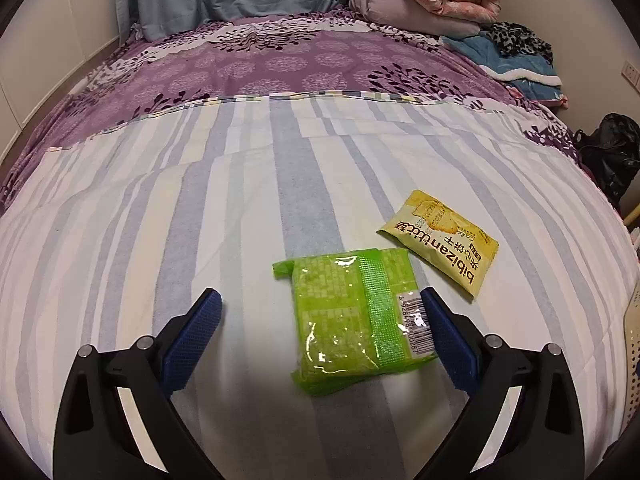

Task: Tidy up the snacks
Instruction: 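Grasp the lime-green wafer packet with the left tool, then grasp the yellow biscuit packet with the right tool while the left tool holds the green packet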

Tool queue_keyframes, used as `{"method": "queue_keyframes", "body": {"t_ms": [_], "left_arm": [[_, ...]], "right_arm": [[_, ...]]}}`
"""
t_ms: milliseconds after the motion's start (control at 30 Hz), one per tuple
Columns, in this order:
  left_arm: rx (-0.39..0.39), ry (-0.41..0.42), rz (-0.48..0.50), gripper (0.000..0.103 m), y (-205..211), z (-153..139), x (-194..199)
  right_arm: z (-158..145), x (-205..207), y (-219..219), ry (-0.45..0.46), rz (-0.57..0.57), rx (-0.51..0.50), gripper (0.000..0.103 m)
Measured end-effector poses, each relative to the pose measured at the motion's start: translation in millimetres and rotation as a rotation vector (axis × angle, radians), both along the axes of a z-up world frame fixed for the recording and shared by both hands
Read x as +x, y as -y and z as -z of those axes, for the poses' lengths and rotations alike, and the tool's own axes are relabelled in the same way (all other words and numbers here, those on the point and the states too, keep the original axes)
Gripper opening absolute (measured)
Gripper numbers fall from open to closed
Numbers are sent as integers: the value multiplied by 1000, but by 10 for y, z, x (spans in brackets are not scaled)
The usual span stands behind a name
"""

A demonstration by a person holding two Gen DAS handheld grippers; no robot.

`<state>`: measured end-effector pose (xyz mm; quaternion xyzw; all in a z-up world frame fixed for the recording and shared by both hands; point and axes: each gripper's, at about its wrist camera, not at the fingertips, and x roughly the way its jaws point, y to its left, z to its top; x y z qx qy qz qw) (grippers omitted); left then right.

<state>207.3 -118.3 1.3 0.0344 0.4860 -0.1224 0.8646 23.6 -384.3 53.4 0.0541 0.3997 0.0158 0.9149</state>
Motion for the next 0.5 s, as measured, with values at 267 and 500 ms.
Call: {"method": "queue_keyframes", "body": {"t_ms": [267,500], "left_arm": [[-24,24,13,60,-15,14,-49],[-64,47,10,60,-121,-7,-130]], "right_arm": [[92,113,-27,-21,5,-11,94],[114,413,-135,-12,-28,-61,94]]}}
